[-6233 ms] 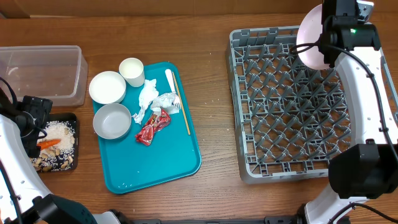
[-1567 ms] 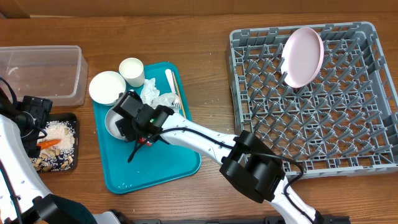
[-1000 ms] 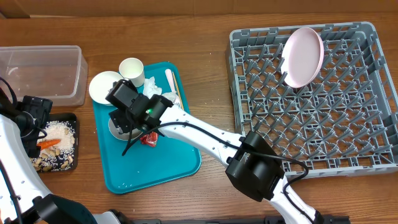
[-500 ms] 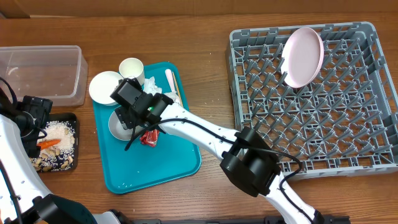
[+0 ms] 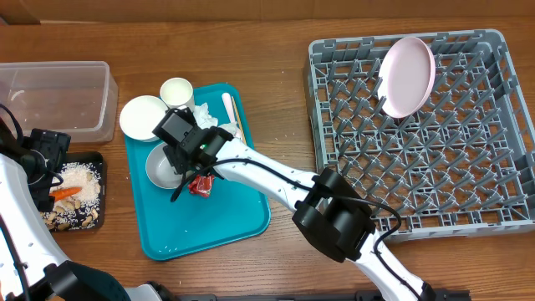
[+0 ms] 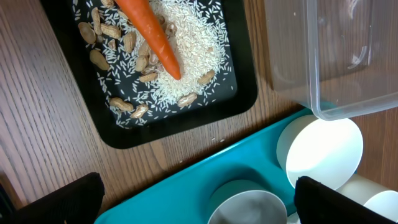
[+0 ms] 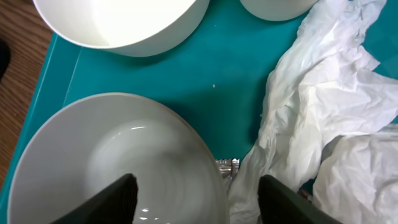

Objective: Sort waste into correct bins and load items into the dishwasher rack
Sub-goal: 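Close the right gripper on the white bowl rim and lift it, then carry the white bowl with the right gripper to the dish rack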

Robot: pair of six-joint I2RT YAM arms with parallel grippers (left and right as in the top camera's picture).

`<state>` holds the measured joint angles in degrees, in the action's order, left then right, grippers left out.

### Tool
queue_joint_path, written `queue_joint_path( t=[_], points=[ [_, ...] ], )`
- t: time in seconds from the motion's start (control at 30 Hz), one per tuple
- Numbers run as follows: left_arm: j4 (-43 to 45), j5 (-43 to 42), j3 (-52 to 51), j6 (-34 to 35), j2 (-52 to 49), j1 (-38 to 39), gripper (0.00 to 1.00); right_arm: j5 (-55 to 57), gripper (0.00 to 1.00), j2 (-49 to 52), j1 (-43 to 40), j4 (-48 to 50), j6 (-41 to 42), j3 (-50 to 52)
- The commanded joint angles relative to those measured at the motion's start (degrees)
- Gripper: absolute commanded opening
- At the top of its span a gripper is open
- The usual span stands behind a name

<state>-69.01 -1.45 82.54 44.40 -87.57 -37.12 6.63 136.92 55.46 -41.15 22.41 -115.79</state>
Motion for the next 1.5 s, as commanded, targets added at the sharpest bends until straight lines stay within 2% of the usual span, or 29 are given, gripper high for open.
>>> queue_joint_path(
  t=[0.0, 0.1, 0.4, 0.8, 1.23, 1.47],
  points=[
    [0.09, 0.55, 0.11, -1.11, -0.28, 0.02, 1.0, 0.83, 0.61, 2.19, -0.31, 0.11, 0.17, 0.39],
    [0.09, 0.57, 0.11, -1.11, -0.28, 0.02, 1.0, 0.83, 0.57, 3.21, -0.28, 0.02, 0.17, 0.39],
    [0.09, 0.55, 0.11, -1.11, -0.28, 0.02, 1.0, 0.81, 0.35, 3.23, -0.24, -0.92, 0.22, -0.76],
    [0.09, 0.57, 0.11, -1.11, -0.28, 0.02, 1.0, -0.94, 0.04, 1.77, -0.31, -10.12, 0.35, -11.02],
    [0.09, 0.57, 0.11, -1.11, -0.28, 0.02, 1.0, -2.84, 0.04, -1.95, -2.45, -23.1, 0.35, -24.68],
    [0.09, 0.57, 0.11, -1.11, -0.28, 0.02, 1.0, 7.17, 0.04, -7.93, -8.37, -32.04, 0.35, -28.41]
  ],
)
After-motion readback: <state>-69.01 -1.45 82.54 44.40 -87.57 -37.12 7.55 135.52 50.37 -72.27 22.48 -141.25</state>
